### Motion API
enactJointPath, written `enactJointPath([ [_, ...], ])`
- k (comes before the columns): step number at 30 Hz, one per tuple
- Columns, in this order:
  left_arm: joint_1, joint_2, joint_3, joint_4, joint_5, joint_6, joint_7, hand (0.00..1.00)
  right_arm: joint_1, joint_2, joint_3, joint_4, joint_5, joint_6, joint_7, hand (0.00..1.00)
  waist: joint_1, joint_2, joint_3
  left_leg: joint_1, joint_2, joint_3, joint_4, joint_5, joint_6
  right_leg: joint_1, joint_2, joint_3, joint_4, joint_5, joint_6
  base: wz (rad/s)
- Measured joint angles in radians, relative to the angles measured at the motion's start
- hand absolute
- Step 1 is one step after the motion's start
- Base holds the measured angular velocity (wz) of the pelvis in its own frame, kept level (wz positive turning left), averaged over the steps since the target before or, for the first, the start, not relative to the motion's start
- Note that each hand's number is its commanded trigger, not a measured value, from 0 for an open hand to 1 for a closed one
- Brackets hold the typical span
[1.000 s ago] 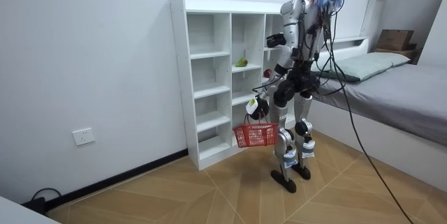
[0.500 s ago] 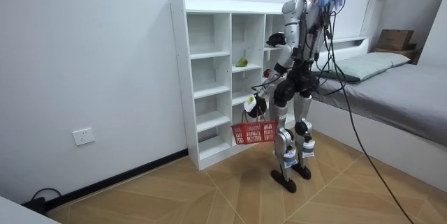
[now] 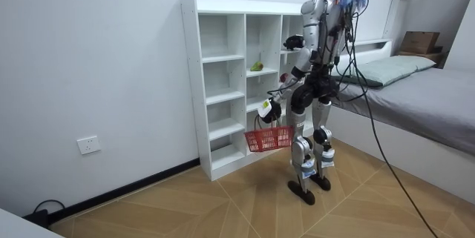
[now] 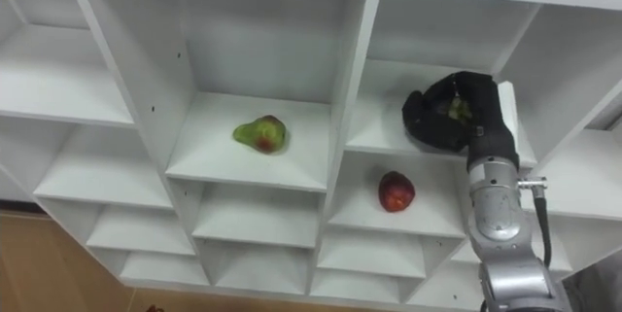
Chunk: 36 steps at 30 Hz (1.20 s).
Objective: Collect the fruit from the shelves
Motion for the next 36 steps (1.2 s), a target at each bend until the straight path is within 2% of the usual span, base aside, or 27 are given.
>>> enactJointPath([
  [4, -0.026, -0.004, 0.001, -0.006, -0.076, -0.015, 0.006, 1.00, 0.069, 0.016, 0.011, -0.108, -0.019, -0.001, 0.019, 1.00, -0.010, 0.008, 0.0043, -0.003, 0.000, 0.006, -0.007, 0.000, 0.000, -0.004, 0.000, 0.002, 0.000, 0.000, 0.000, -0.02],
  [6, -0.040, -0.002, 0.000, -0.008, -0.087, -0.027, 0.008, 1.00, 0.072, 0.032, 0.015, -0.125, -0.028, -0.001, 0.034, 1.00, -0.024, 0.011, 0.0050, -0.004, 0.000, 0.007, -0.007, 0.000, 0.000, -0.006, 0.000, 0.003, 0.000, 0.000, 0.000, -0.02],
  [8, -0.057, -0.005, -0.008, -0.037, -0.130, -0.036, 0.008, 1.00, 0.075, 0.053, 0.022, -0.135, -0.024, -0.006, 0.046, 1.00, -0.029, 0.016, 0.0032, -0.006, 0.001, 0.010, -0.006, 0.000, 0.000, -0.011, 0.000, 0.007, 0.001, 0.000, 0.000, -0.06],
  [11, -0.079, -0.017, -0.034, -0.067, -0.175, -0.057, 0.009, 1.00, 0.118, 0.055, 0.035, -0.203, 0.007, -0.002, 0.072, 1.00, -0.027, 0.019, -0.0046, -0.018, 0.001, 0.013, -0.006, 0.000, 0.000, -0.025, 0.000, 0.016, 0.003, 0.000, 0.000, -0.07],
  [13, -0.093, -0.025, -0.054, -0.073, -0.197, -0.059, 0.009, 1.00, 0.146, 0.062, 0.044, -0.234, 0.037, -0.003, 0.077, 1.00, -0.030, 0.020, -0.0057, -0.017, 0.001, 0.017, 0.000, 0.000, 0.000, -0.026, 0.000, 0.021, 0.003, 0.000, 0.000, -0.06],
  [16, -0.114, -0.040, -0.082, -0.092, -0.218, -0.059, 0.010, 1.00, 0.172, 0.093, 0.063, -0.246, 0.089, -0.030, 0.098, 1.00, -0.034, 0.020, -0.0046, -0.016, 0.003, 0.034, 0.003, 0.000, 0.000, -0.027, 0.001, 0.031, 0.002, 0.000, 0.000, -0.09],
  [18, -0.115, -0.040, -0.103, -0.127, -0.268, -0.060, 0.008, 1.00, 0.183, 0.098, 0.098, -0.247, 0.100, -0.050, 0.123, 1.00, -0.047, 0.020, -0.0031, -0.016, 0.003, 0.034, 0.002, 0.000, 0.000, -0.027, 0.001, 0.031, 0.003, 0.000, 0.000, -0.04],
  [21, -0.133, -0.039, -0.145, -0.146, -0.343, -0.065, 0.003, 1.00, 0.206, 0.098, 0.159, -0.268, 0.124, -0.052, 0.173, 1.00, -0.057, 0.018, 0.0001, -0.018, 0.003, 0.033, -0.006, 0.000, 0.000, -0.032, 0.001, 0.036, 0.007, 0.000, 0.000, -0.01],
  [26, -0.157, -0.041, -0.218, -0.146, -0.492, -0.067, -0.014, 1.00, 0.274, 0.098, 0.294, -0.235, 0.167, 0.080, 0.310, 1.00, -0.038, 0.013, 0.0117, -0.045, 0.005, 0.054, 0.002, 0.000, 0.001, -0.079, 0.000, 0.056, 0.041, 0.000, 0.000, -0.12],
  [28, -0.157, -0.041, -0.225, -0.145, -0.517, -0.066, -0.023, 1.00, 0.276, 0.098, 0.323, -0.234, 0.169, 0.099, 0.345, 1.00, -0.037, 0.015, 0.0154, -0.062, 0.004, 0.061, 0.008, 0.000, 0.001, -0.096, -0.001, 0.059, 0.041, 0.001, -0.001, -0.12],
  [32, -0.161, -0.054, -0.223, -0.145, -0.562, -0.062, -0.042, 1.00, 0.271, 0.098, 0.337, -0.234, 0.177, 0.125, 0.389, 1.00, -0.021, 0.004, 0.0109, -0.071, 0.005, 0.058, 0.009, 0.000, 0.001, -0.104, -0.001, 0.056, 0.037, 0.001, -0.001, 0.01],
  [36, -0.167, -0.063, -0.224, -0.145, -0.604, -0.049, -0.064, 1.00, 0.257, 0.103, 0.345, -0.234, 0.210, 0.148, 0.406, 1.00, -0.019, -0.005, 0.0113, -0.078, 0.005, 0.058, 0.011, 0.000, 0.001, -0.111, -0.001, 0.055, 0.036, 0.001, -0.001, 0.00],
])
